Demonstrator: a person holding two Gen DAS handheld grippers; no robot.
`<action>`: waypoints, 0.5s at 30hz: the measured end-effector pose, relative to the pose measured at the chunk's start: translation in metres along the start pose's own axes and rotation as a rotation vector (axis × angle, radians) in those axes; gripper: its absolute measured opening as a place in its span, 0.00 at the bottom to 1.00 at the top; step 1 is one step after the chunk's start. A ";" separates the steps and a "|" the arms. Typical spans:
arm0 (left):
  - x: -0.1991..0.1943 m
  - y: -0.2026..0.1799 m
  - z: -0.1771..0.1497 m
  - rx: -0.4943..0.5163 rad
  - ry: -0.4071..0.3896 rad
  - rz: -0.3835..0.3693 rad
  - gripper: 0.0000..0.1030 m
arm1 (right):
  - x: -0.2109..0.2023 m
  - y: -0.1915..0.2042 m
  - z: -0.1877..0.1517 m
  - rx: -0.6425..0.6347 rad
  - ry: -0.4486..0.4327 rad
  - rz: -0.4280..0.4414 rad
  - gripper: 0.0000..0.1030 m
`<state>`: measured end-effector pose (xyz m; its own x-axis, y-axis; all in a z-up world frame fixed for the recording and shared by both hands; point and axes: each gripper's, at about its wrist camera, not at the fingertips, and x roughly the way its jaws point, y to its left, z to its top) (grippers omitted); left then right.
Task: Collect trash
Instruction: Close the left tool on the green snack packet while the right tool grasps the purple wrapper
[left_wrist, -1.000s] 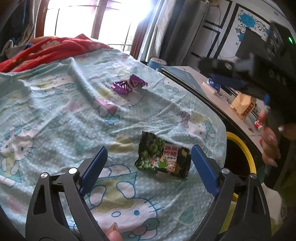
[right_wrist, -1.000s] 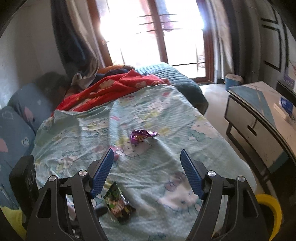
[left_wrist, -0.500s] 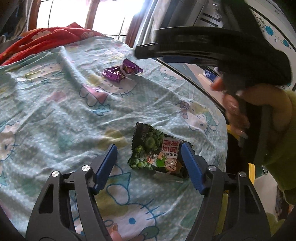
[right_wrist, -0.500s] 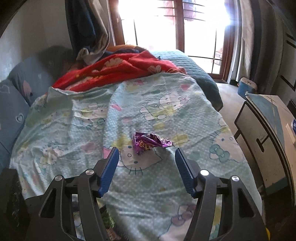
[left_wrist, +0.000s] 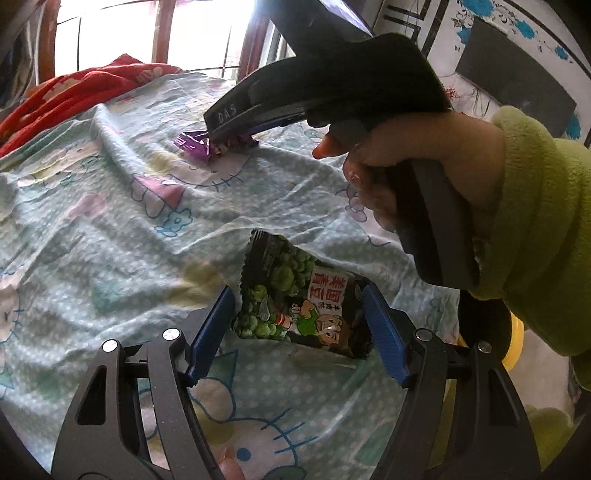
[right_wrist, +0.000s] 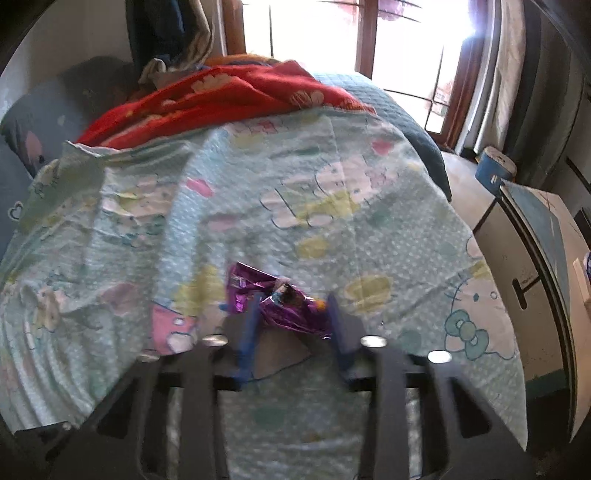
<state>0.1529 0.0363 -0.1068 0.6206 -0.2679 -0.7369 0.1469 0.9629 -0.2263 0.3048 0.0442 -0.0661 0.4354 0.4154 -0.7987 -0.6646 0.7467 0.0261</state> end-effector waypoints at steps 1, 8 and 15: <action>0.000 -0.001 0.000 0.003 0.001 0.002 0.54 | -0.001 -0.003 -0.001 0.016 -0.012 0.011 0.22; 0.001 0.001 -0.001 -0.005 0.000 -0.001 0.47 | -0.018 -0.018 -0.014 0.111 -0.044 0.061 0.11; -0.003 -0.002 -0.006 -0.005 -0.004 -0.002 0.37 | -0.046 -0.037 -0.034 0.231 -0.090 0.089 0.10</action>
<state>0.1457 0.0350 -0.1082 0.6236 -0.2696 -0.7338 0.1444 0.9622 -0.2309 0.2891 -0.0202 -0.0504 0.4407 0.5213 -0.7308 -0.5509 0.7998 0.2384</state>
